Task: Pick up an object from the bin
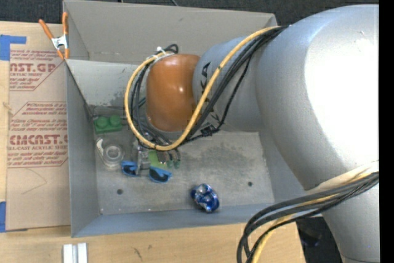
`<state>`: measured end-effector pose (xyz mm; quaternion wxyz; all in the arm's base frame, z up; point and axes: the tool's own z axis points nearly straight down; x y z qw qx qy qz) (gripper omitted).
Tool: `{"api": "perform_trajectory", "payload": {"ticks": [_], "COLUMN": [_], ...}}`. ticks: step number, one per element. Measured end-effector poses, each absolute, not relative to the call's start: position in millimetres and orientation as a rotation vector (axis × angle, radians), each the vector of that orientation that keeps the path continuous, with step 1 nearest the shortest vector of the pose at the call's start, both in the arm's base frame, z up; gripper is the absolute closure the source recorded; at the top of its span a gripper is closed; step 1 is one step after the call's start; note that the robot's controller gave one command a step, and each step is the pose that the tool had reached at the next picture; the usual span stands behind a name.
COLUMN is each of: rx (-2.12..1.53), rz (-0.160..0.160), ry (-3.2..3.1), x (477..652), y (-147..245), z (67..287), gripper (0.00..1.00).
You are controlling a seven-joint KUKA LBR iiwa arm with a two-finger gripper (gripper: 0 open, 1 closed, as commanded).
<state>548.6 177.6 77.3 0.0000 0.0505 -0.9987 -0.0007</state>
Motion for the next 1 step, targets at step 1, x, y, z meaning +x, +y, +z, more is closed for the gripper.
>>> {"api": "perform_trajectory", "payload": {"ticks": [1], "rx": [0.212], "rz": [-0.004], "ry": [-3.143], "x": [530.7], "y": [193.8], "z": [201.8], "gripper": [1.0]}}
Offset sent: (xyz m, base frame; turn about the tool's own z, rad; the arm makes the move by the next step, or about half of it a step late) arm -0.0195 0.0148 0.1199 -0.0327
